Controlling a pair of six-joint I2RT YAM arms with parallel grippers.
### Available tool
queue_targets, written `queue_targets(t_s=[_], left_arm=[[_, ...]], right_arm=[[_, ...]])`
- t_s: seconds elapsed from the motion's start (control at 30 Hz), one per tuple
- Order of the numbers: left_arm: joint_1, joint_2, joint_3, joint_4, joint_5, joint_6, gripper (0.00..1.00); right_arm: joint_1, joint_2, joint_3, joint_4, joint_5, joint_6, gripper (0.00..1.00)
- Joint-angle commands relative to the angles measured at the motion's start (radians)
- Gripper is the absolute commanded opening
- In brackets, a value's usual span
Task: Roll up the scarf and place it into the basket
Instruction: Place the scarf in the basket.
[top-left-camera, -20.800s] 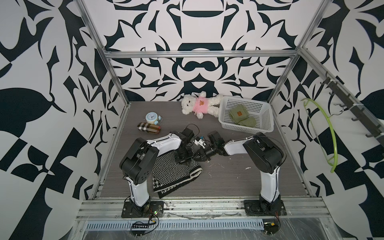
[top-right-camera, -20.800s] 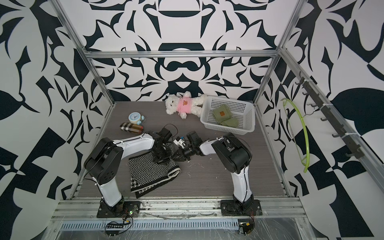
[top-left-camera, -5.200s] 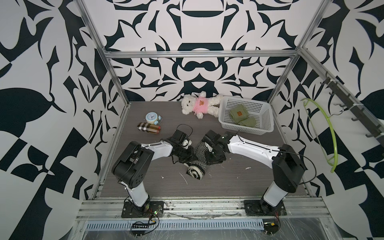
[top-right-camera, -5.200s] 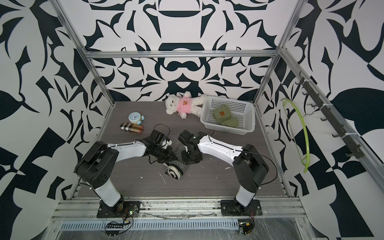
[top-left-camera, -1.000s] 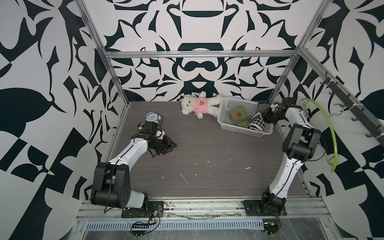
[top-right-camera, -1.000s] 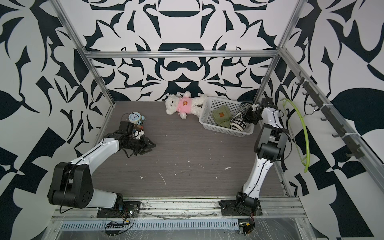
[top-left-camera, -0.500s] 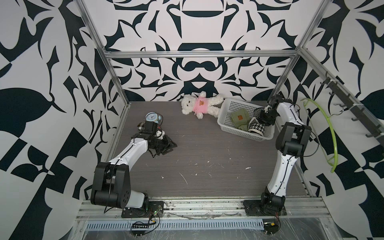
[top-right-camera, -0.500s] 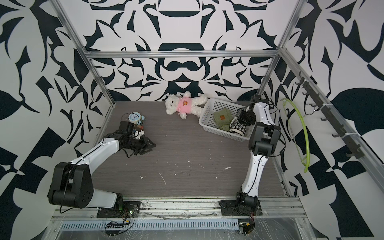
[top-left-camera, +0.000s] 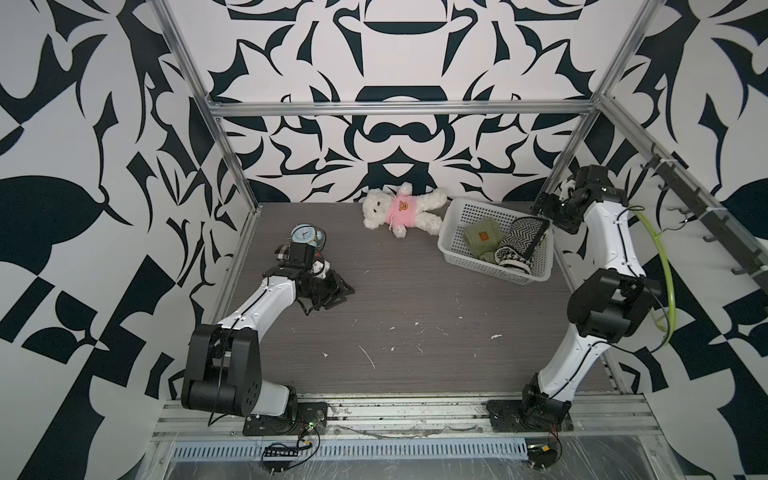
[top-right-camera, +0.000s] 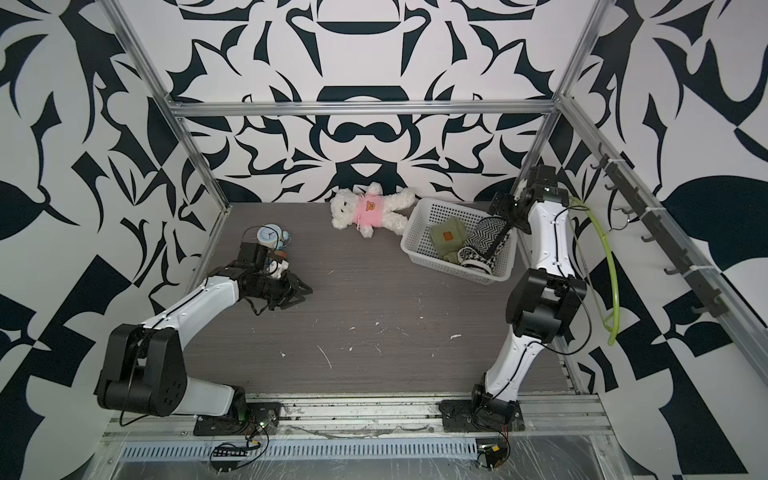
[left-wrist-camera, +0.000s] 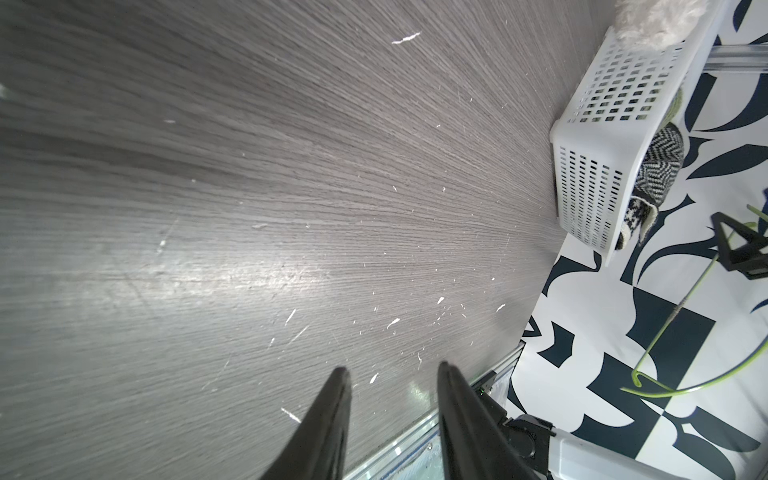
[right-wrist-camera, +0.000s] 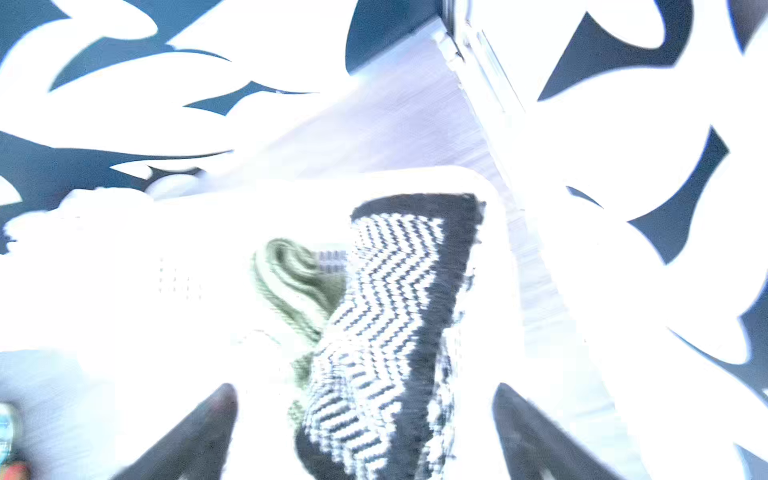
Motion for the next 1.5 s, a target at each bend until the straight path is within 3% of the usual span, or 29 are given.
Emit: queue_targets(t_s=[0.0, 0.03, 0.1, 0.13, 0.27, 0.43, 0.67, 0.83, 0.9, 0.93, 1.0, 1.17, 1.23, 1.37, 1.47], left_arm=[[0.003, 0.015, -0.012, 0.016, 0.023, 0.017, 0.39], [0.004, 0.018, -0.013, 0.019, 0.022, 0.016, 0.39], [0.004, 0.025, -0.015, 0.026, 0.027, 0.015, 0.39], [0.004, 0.028, -0.016, 0.029, 0.029, 0.015, 0.39], [0.004, 0.037, -0.015, 0.036, 0.035, 0.015, 0.39], [0.003, 0.037, -0.012, 0.029, 0.041, 0.021, 0.39], [0.004, 0.036, -0.012, 0.024, 0.039, 0.025, 0.39], [0.003, 0.033, -0.015, 0.031, 0.038, 0.017, 0.39], [0.004, 0.032, -0.005, 0.025, 0.038, 0.017, 0.39], [0.004, 0.031, 0.004, 0.021, 0.038, 0.020, 0.39], [0.004, 0.034, 0.039, 0.001, 0.008, 0.032, 0.41], [0.008, 0.087, 0.146, -0.033, -0.233, 0.040, 0.78], [0.015, 0.120, 0.198, -0.043, -0.366, 0.056, 0.91], [0.021, 0.128, 0.247, 0.005, -0.708, 0.126, 0.97], [0.022, 0.087, 0.151, 0.200, -0.979, 0.222, 0.98]], right_arm=[[0.021, 0.004, -0.008, -0.002, -0.079, 0.008, 0.67], [0.028, 0.006, -0.017, -0.011, -0.087, 0.008, 0.53], [0.038, -0.001, -0.078, -0.002, -0.124, 0.022, 0.09], [0.043, -0.007, -0.114, 0.006, -0.137, 0.024, 0.02], [0.053, -0.016, -0.261, 0.033, -0.121, 0.036, 0.00], [0.049, -0.016, -0.418, 0.030, 0.029, 0.059, 0.00], [0.005, 0.001, -0.493, 0.051, 0.091, 0.086, 0.00], [-0.021, 0.016, -0.456, 0.041, 0.050, 0.085, 0.00], [-0.015, -0.046, -0.465, 0.083, -0.042, 0.077, 0.00], [-0.013, -0.107, -0.491, 0.129, -0.090, 0.096, 0.02], [0.009, -0.234, -0.532, 0.194, -0.121, 0.103, 0.24], [0.093, -0.480, -0.625, 0.260, -0.084, 0.076, 0.87], [0.114, -0.563, -0.726, 0.354, -0.055, 0.080, 0.92], [0.137, -0.733, -1.007, 0.674, 0.074, 0.130, 1.00], [0.140, -0.752, -1.139, 0.822, 0.106, 0.129, 1.00]])
